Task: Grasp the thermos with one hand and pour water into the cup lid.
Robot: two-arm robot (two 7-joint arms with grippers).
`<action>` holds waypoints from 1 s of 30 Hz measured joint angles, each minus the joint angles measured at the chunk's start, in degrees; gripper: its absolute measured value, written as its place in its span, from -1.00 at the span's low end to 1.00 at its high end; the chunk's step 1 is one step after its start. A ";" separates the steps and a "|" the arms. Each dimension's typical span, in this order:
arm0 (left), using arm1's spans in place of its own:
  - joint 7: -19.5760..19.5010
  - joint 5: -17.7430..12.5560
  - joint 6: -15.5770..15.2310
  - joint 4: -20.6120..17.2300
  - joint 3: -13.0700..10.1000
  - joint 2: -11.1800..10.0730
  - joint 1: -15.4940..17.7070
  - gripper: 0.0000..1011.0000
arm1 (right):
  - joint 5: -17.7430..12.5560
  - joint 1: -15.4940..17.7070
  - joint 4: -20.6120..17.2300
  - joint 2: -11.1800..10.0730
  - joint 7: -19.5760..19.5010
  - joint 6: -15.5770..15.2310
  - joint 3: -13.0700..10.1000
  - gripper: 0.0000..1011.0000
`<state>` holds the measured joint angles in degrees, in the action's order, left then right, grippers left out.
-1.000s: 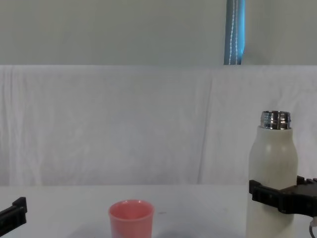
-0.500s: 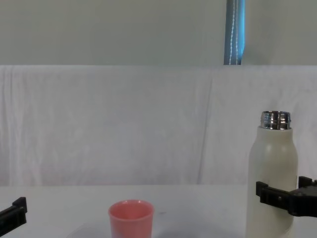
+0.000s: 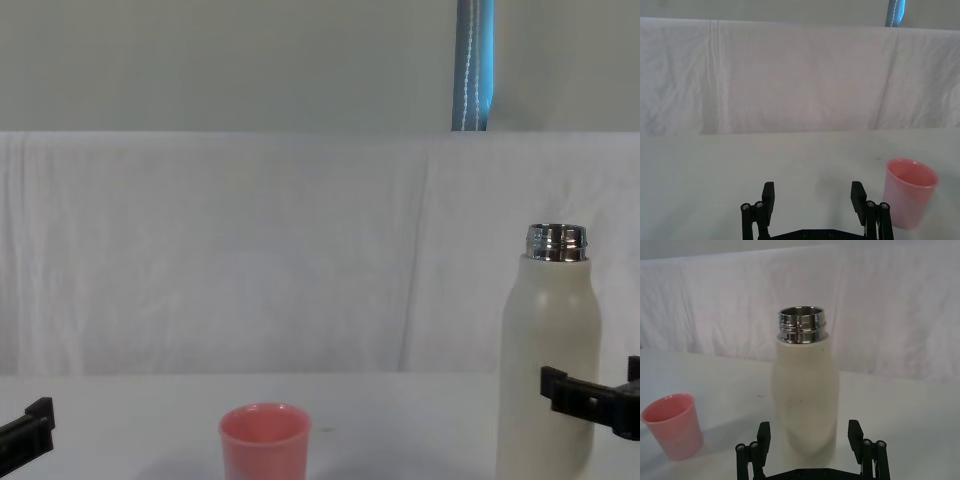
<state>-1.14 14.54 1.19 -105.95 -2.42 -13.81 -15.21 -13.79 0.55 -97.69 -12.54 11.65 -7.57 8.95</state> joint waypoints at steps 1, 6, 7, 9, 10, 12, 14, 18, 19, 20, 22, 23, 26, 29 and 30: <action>0.00 0.00 0.00 0.00 0.00 0.00 0.00 0.98 | -0.13 0.25 -0.25 -0.09 -0.01 0.01 -0.11 0.98; 0.00 0.00 0.00 0.00 0.00 0.00 0.00 0.98 | -1.17 2.23 -2.00 -0.69 0.00 1.10 -1.01 0.98; 0.00 0.00 0.00 0.00 0.00 0.00 0.00 0.98 | -1.37 2.49 -2.20 -0.73 -0.01 1.37 -1.19 0.98; 0.00 0.00 0.00 0.00 0.00 0.00 0.00 0.98 | -1.81 3.07 -2.63 -0.75 -0.02 1.82 -1.58 0.98; 0.00 0.00 0.00 0.00 0.00 0.00 0.00 0.98 | -2.28 3.58 -3.00 -0.75 -0.06 2.23 -1.89 0.98; 0.00 0.00 0.00 0.00 0.00 0.00 0.00 0.98 | -2.79 4.15 -3.42 -0.75 -0.07 2.84 -2.21 0.98; 0.00 0.00 0.00 0.00 0.00 0.00 0.00 0.98 | -3.33 4.89 -3.82 -0.73 -0.04 3.80 -2.46 0.98; 0.00 0.00 0.00 0.00 0.00 0.00 0.00 0.98 | -3.89 5.94 -4.06 -0.86 0.46 5.78 -2.43 0.98; 0.00 0.00 0.00 0.00 0.00 0.00 0.00 0.98 | -3.93 6.26 -4.06 -1.03 0.86 6.88 -2.22 0.98; 0.00 0.00 0.00 0.00 0.00 0.00 0.00 0.98 | -3.92 6.40 -4.02 -1.16 1.11 7.50 -2.07 0.98; 0.00 0.00 0.00 0.00 0.00 0.00 0.00 0.98 | -3.57 6.69 -3.62 -1.59 1.71 9.21 -1.56 0.98; 0.00 0.00 0.00 0.00 0.00 0.00 0.00 0.98 | -3.42 6.72 -3.46 -1.71 1.86 9.65 -1.42 0.98; 0.00 0.00 0.00 0.00 0.00 0.00 0.00 0.98 | -2.53 6.70 -2.61 -2.17 2.57 11.62 -0.70 0.98; 0.00 0.00 0.00 0.00 0.00 0.00 0.00 0.98 | -1.83 6.51 -1.91 -2.31 2.74 12.62 -0.21 0.98; 0.00 0.00 0.00 0.00 0.00 0.00 0.00 0.98 | -1.67 6.46 -1.75 -2.32 2.75 12.74 -0.10 0.98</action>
<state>-1.14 14.54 1.19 -105.95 -2.41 -13.80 -15.21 -15.47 7.01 -99.45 -14.85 14.40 5.18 8.85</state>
